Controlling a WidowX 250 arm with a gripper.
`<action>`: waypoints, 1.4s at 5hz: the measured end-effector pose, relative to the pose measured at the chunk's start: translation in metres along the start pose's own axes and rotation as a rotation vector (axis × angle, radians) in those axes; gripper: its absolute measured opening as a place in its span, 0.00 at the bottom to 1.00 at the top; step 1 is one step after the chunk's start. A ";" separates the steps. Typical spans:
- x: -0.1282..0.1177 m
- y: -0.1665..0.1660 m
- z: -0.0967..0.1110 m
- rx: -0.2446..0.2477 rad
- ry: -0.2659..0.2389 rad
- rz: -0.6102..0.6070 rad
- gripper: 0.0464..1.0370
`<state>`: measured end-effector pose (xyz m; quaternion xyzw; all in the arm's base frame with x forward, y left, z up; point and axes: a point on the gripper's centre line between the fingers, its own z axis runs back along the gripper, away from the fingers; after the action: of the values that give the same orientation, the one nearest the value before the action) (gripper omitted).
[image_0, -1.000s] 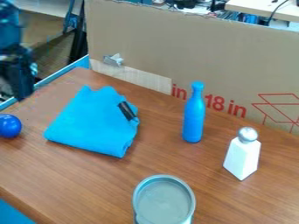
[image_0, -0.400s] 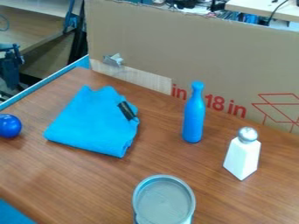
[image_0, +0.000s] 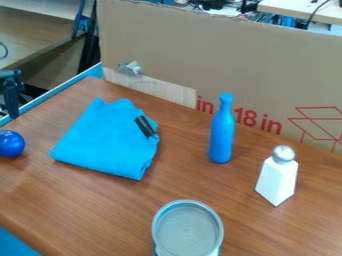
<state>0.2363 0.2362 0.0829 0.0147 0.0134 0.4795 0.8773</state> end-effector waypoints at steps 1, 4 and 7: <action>0.003 0.004 -0.017 0.039 -0.006 0.075 0.96; -0.004 -0.003 -0.058 0.117 0.000 0.155 0.93; -0.064 -0.010 0.040 -0.061 -0.038 -0.331 0.79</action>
<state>0.2115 0.1768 0.1229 -0.0055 -0.0154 0.3282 0.9445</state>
